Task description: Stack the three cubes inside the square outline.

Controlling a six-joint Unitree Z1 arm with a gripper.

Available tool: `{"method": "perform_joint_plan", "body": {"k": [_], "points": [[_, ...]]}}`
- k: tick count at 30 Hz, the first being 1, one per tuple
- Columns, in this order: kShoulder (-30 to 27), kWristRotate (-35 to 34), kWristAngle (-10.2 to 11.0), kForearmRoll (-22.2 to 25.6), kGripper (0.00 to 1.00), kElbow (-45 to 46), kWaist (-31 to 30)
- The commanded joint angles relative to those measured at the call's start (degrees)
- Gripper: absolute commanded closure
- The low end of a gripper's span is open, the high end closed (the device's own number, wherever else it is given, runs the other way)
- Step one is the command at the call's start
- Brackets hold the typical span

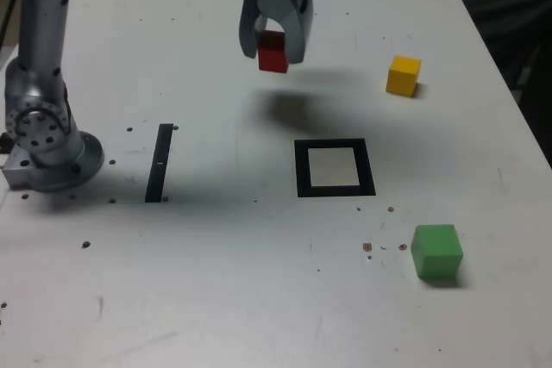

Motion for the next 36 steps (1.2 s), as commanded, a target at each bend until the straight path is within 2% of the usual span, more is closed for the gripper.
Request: {"method": "perform_joint_plan", "body": {"k": [1,11,23,29,36], "points": [[-0.88,-2.14,-0.39,0.73,0.56,-0.08,-1.88],[-0.65,-9.92,-4.61,1.21,0.56,-0.79,-8.44],[1.79,-17.23,-10.01,-1.2,0.56,-1.45,-13.75],[3.93,-19.86,-11.81,-3.15,0.56,-1.07,-15.58],[6.07,-21.27,-12.93,-6.18,0.56,0.15,-16.08]]}}
